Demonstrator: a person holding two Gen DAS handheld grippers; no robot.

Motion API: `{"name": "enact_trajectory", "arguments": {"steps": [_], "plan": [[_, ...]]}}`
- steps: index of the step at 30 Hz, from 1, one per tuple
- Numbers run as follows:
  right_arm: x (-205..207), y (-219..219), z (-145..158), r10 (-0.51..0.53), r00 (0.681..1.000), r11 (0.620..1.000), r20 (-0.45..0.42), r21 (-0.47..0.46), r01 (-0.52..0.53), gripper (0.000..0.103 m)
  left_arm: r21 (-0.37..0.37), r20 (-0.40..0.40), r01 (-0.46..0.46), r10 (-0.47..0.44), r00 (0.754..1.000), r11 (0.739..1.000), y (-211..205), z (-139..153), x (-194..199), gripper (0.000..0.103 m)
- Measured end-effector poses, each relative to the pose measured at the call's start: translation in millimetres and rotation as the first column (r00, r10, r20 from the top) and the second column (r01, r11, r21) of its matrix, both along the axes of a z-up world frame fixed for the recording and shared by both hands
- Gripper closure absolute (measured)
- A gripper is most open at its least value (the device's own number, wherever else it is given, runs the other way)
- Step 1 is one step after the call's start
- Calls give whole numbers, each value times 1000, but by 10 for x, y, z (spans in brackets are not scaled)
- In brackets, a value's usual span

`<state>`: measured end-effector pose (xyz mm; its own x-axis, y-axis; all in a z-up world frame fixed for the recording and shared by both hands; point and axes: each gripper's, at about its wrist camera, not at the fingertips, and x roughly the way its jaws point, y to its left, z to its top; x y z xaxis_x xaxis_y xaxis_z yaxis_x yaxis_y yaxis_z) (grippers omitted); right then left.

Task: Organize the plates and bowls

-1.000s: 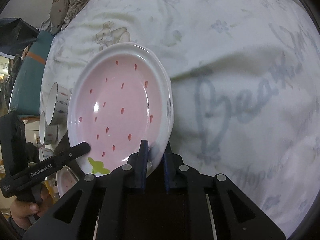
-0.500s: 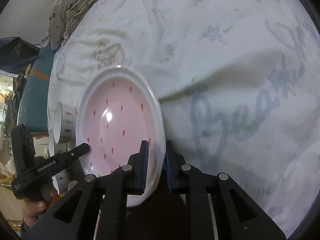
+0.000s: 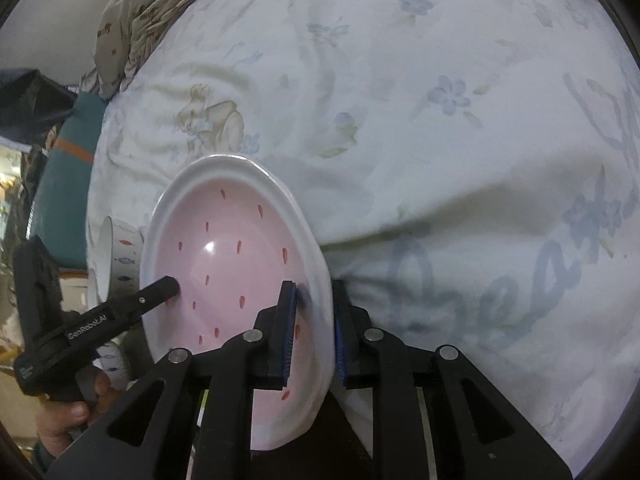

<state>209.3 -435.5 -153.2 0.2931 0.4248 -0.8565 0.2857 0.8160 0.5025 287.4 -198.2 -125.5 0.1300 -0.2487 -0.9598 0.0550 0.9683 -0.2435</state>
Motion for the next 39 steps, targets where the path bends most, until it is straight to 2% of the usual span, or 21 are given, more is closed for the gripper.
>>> {"name": "enact_trajectory", "arguments": {"steps": [4, 12, 25, 34, 39], "plan": [[-24, 45, 62, 28, 999, 999, 27, -28, -27, 81, -20, 43, 12, -11, 999, 1000, 65, 188, -79, 77], [-100, 20, 394, 14, 991, 1000, 135, 24, -17, 84, -63, 104, 25, -19, 994, 998, 277, 645, -265, 78], [-494, 445, 973, 108, 959, 992, 261, 41, -123, 86, -108, 166, -5, 23, 986, 994, 880, 1192, -836, 80], [-954, 940, 1190, 200, 931, 972, 306, 54, -227, 86, -85, 146, -18, 30, 989, 996, 1462, 1308, -1401, 82], [-1146, 1218, 1137, 255, 923, 957, 288, 59, -282, 86, -96, 141, -40, 53, 989, 995, 1712, 1275, -1647, 82]]}}
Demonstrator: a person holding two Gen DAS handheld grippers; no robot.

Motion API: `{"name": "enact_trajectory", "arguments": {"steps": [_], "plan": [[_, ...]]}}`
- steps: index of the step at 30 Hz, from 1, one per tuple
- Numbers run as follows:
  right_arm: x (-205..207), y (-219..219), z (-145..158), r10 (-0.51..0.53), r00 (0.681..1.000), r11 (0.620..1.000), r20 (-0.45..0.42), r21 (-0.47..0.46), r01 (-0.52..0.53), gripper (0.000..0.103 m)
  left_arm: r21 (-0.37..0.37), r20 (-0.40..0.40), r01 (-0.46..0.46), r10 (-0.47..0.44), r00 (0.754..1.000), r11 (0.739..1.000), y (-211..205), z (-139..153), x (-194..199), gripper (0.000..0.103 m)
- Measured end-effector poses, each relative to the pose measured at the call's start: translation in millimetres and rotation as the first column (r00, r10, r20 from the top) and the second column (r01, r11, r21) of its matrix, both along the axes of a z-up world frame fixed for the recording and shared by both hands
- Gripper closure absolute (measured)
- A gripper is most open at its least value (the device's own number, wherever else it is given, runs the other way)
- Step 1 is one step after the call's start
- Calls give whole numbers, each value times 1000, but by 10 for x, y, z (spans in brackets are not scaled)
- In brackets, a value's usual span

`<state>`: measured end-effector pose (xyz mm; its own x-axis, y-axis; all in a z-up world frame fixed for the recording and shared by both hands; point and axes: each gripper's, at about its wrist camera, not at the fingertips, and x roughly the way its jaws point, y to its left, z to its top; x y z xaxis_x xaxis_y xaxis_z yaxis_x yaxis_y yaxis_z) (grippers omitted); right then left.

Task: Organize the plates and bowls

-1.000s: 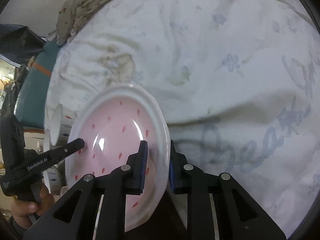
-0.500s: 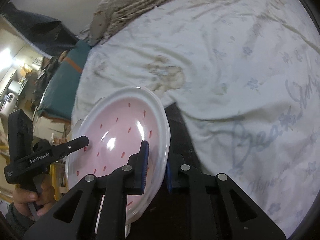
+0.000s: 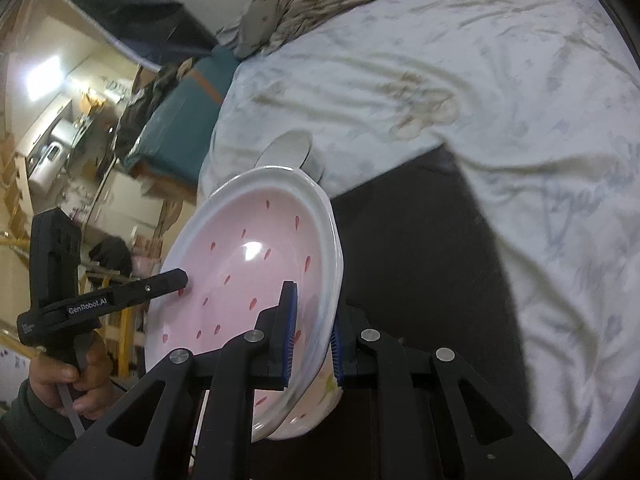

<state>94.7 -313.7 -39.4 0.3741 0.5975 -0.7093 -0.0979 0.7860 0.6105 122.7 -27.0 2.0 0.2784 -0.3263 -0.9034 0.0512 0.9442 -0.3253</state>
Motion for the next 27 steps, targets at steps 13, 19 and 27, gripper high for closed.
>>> {"name": "enact_trajectory", "arguments": {"steps": [13, 19, 27], "plan": [[-204, 369, -164, 37, 999, 998, -35, -49, -38, 86, -14, -42, -20, 20, 999, 1000, 296, -350, -246, 82], [-263, 496, -322, 50, 996, 995, -74, -79, -56, 86, 24, -69, -28, 29, 997, 999, 334, -511, -234, 82], [-244, 621, -482, 67, 991, 990, -112, -116, -80, 86, 60, -112, -39, 45, 993, 997, 351, -688, -255, 82]]}}
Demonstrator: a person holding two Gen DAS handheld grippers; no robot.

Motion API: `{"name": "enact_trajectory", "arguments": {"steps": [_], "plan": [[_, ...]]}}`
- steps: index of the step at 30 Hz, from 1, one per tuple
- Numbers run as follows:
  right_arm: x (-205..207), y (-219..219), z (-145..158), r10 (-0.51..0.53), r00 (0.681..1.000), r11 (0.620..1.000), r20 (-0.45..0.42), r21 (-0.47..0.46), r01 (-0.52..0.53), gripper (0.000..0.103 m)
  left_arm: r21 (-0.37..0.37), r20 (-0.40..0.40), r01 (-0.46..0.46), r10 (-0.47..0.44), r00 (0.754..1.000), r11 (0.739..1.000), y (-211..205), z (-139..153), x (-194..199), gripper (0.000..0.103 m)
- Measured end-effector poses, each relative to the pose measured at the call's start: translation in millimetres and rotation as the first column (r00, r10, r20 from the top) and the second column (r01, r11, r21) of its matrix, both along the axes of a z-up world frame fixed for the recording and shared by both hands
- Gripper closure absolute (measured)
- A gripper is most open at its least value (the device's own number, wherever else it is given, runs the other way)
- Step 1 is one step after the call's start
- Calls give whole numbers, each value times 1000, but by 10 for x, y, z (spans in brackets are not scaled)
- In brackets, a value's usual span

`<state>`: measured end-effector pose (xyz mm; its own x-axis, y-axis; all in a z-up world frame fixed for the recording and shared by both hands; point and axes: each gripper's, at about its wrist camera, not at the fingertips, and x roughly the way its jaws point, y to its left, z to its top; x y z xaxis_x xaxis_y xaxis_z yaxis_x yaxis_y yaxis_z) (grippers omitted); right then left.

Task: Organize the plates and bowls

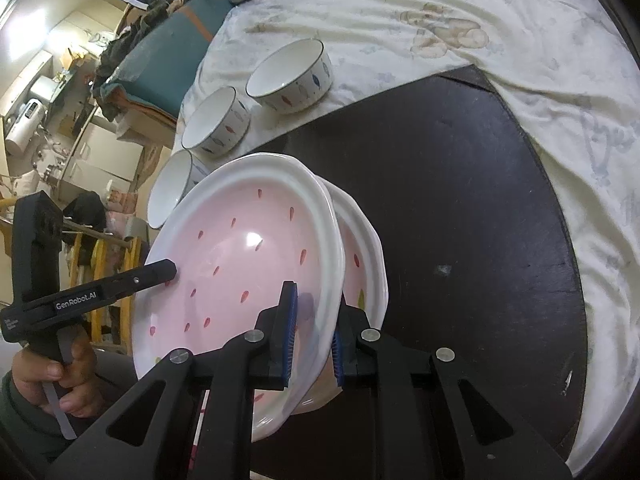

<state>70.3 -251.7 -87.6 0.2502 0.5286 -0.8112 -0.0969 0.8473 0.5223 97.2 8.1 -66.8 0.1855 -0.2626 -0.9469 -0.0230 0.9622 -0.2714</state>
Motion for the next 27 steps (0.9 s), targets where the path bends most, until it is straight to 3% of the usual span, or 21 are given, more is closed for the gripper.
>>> {"name": "enact_trajectory", "arguments": {"steps": [10, 14, 27], "plan": [[42, 17, -118, 6, 999, 1000, -34, -20, -7, 86, 47, -21, 5, -4, 1000, 999, -62, -118, 34, 82], [58, 44, -136, 15, 999, 1000, -41, -24, -16, 86, 107, -45, 33, -28, 999, 994, -121, -207, 14, 81], [78, 34, -249, 6, 997, 999, -76, -41, -9, 85, 100, -63, 56, -50, 997, 993, -114, -272, 27, 79]]}}
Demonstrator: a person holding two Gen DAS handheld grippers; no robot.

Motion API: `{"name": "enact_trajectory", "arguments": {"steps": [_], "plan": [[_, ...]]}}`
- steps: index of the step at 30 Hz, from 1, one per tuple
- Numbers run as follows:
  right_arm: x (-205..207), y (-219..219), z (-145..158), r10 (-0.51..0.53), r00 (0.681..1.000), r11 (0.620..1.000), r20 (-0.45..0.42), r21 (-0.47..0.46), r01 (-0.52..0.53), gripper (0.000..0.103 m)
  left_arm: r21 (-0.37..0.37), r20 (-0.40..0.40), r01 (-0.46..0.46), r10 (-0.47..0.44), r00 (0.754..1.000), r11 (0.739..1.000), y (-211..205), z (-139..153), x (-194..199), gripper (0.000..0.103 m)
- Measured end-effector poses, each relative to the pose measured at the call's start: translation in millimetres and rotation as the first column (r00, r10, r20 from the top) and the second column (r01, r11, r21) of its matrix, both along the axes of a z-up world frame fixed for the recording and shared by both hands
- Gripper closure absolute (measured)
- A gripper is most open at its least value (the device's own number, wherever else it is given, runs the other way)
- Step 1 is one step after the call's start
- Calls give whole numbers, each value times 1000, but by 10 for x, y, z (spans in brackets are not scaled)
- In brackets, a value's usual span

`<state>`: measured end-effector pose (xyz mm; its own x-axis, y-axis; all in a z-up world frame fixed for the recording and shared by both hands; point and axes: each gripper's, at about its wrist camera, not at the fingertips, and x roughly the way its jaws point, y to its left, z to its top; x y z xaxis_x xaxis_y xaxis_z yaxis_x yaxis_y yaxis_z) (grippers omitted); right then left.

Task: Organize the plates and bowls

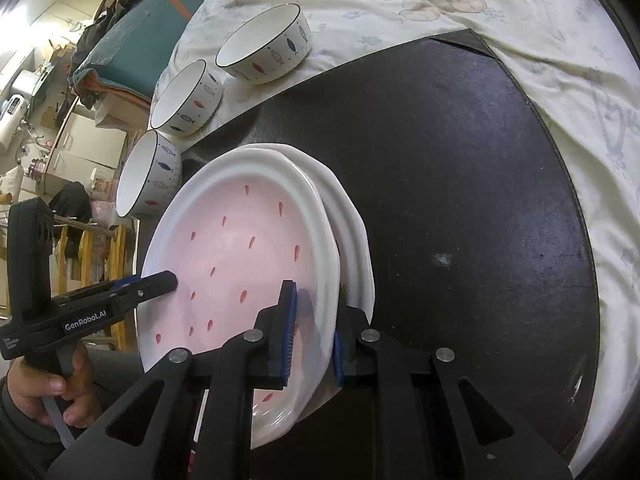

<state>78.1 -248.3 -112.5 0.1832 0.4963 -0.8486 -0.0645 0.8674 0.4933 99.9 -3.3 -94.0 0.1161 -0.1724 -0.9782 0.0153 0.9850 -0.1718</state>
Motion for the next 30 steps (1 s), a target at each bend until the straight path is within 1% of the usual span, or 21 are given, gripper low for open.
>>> {"name": "enact_trajectory", "arguments": {"steps": [4, 6, 8, 11, 17, 22, 27, 30], "plan": [[7, 18, 20, 14, 1000, 1000, 4, -16, -14, 83, 8, -2, 14, -14, 1000, 1000, -48, -16, 1, 75], [3, 15, 31, 21, 1000, 999, 5, -27, -20, 83, 5, -7, 19, -19, 1000, 1000, -46, -25, 5, 71], [7, 13, 37, 21, 1000, 999, -3, -26, -21, 83, 14, -10, 10, -10, 1000, 1000, -27, -34, 15, 61], [10, 22, 43, 31, 999, 999, -15, -28, -32, 83, 4, -17, -5, 6, 1000, 1000, 29, -61, 20, 55], [28, -18, 59, 29, 999, 999, -45, -18, -30, 83, 18, -13, 5, -5, 1000, 1000, 17, -86, 27, 55], [37, -100, 81, 12, 999, 1000, -44, -4, -12, 83, 21, -14, 9, -9, 1000, 1000, -2, -94, 46, 55], [6, -96, 120, 20, 999, 1000, -43, -14, -21, 84, 20, -11, 7, -7, 1000, 1000, -11, -93, 49, 55], [-10, -115, 165, 17, 999, 999, -28, -38, -18, 84, 13, -8, 0, 0, 1000, 1000, 5, -79, 54, 55]]}}
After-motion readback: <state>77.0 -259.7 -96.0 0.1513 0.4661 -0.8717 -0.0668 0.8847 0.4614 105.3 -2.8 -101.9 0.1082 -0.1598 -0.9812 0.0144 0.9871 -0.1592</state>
